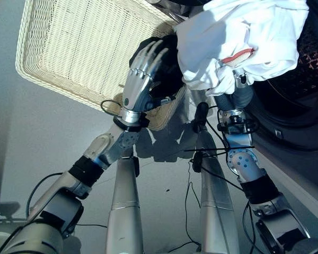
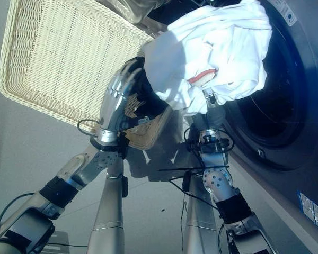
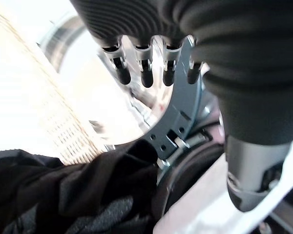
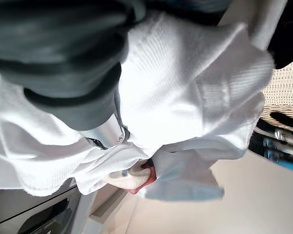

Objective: Put the clothes into the washing machine.

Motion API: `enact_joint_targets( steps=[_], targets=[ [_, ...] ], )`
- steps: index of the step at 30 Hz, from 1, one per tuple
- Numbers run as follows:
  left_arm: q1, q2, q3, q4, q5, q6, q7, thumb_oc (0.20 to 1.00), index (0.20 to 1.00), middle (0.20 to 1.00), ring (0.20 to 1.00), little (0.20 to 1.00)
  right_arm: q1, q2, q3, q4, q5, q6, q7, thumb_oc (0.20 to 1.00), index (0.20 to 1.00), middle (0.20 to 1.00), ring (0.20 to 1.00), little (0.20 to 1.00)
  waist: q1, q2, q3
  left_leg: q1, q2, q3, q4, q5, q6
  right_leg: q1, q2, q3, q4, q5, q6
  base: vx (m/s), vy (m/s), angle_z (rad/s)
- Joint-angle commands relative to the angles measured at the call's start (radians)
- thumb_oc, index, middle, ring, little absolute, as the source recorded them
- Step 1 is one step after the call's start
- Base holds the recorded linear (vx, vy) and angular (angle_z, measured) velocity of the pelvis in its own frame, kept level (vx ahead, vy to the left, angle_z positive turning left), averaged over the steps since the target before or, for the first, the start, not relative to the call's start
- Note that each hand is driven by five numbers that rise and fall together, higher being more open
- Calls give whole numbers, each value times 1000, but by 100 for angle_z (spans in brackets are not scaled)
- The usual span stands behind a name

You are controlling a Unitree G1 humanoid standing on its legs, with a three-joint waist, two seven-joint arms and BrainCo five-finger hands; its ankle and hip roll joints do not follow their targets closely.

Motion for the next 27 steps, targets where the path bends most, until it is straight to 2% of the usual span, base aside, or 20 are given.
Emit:
enact_joint_targets(
  steps=[1, 4, 7, 9, 16, 19, 20, 21, 22, 23, 24, 25, 27],
  targets=[
    [-5, -33, 53, -22, -87, -133, 135, 1000, 1000, 1000, 1000, 1000, -28, 22, -51, -75, -73, -20, -50, 200, 200, 200, 200, 200, -7, 15, -11, -13, -93, -1, -50, 99, 149, 31, 15, -64, 33, 21, 49, 0, 0, 0],
    [-17, -67, 78, 50, -198, -158, 215, 1000, 1000, 1000, 1000, 1000, -75, 18, -59, 34, -55, 20, -118, 200, 200, 200, 200, 200, 0, 23, -11, -13, -96, -2, -47, 101, 144, 31, 15, -64, 36, 18, 48, 5, 4, 3],
    [-34, -85, 86, 117, -245, -164, 245, 1000, 1000, 1000, 1000, 1000, -110, 6, -60, 124, -26, 28, -128, 200, 200, 200, 200, 200, 4, 29, -11, -13, -97, 0, -49, 103, 140, 31, 15, -64, 35, 17, 47, 1, 5, 1],
    [-69, -92, 87, 207, -278, -141, 287, 1000, 1000, 1000, 1000, 1000, -165, -22, -59, 254, 21, 43, -160, 200, 200, 200, 200, 200, 7, 37, -11, -11, -94, 6, -52, 109, 133, 33, 13, -65, 34, 16, 45, -2, 17, 1],
    [-165, -85, 57, 405, -349, -136, 320, 1000, 1000, 1000, 1000, 1000, -281, -116, -38, 581, 146, 50, -169, 200, 200, 200, 200, 200, 6, 51, -11, -13, -78, 25, -55, 119, 119, 31, 11, -65, 35, 13, 36, 4, 54, 1],
    [-200, -57, 33, 493, -389, -149, 302, 1000, 1000, 1000, 1000, 1000, -345, -197, -52, 741, 294, 24, -175, 200, 200, 200, 200, 200, 6, 50, -11, -12, -69, 29, -49, 113, 110, 32, 12, -66, 35, 10, 33, 3, 25, 0],
    [-199, -36, 27, 513, -409, -157, 293, 1000, 1000, 1000, 1000, 1000, -367, -231, -76, 789, 317, -9, -208, 200, 200, 200, 200, 200, 5, 47, -11, -11, -63, 30, -42, 109, 107, 36, 13, -68, 39, 7, 33, 3, 15, -3],
    [-199, -12, 22, 527, -427, -162, 284, 1000, 1000, 1000, 1000, 1000, -404, -279, -96, 842, 362, -68, -245, 200, 200, 200, 200, 200, 5, 41, -11, -13, -58, 28, -31, 99, 106, 38, 18, -70, 41, 6, 34, 0, 0, 0],
    [-195, -8, 21, 529, -426, -165, 285, 1000, 1000, 1000, 1000, 1000, -414, -291, -105, 855, 370, -80, -253, 200, 200, 200, 200, 200, 4, 39, -11, -13, -56, 28, -29, 97, 106, 40, 19, -71, 40, 6, 34, 6, -33, -5],
    [-185, 8, 16, 534, -422, -170, 287, 1000, 1000, 1000, 1000, 1000, -440, -328, -126, 877, 376, -163, -304, 200, 200, 200, 200, 200, 4, 31, -11, -14, -51, 26, -28, 92, 105, 45, 24, -74, 37, 6, 36, 2, -43, -5],
    [-182, 13, 16, 535, -420, -170, 288, 1000, 1000, 1000, 1000, 1000, -447, -338, -131, 880, 375, -201, -325, 200, 200, 200, 200, 200, 4, 28, -11, -15, -50, 25, -28, 91, 105, 46, 25, -75, 35, 7, 36, 4, -93, -7],
    [-167, 38, 13, 525, -416, -164, 290, 1000, 1000, 1000, 1000, 1000, -461, -384, -152, 871, 360, -307, -385, 200, 200, 200, 200, 200, 4, 15, -11, -17, -46, 20, -36, 88, 105, 51, 31, -81, 27, 11, 39, 5, -77, -6],
    [-161, 50, 12, 520, -414, -159, 290, 1000, 1000, 1000, 1000, 1000, -466, -400, -165, 852, 328, -353, -429, 200, 200, 200, 200, 200, 4, 9, -11, -17, -44, 17, -40, 87, 105, 52, 33, -84, 22, 13, 40, 10, -71, -6]
  ],
)
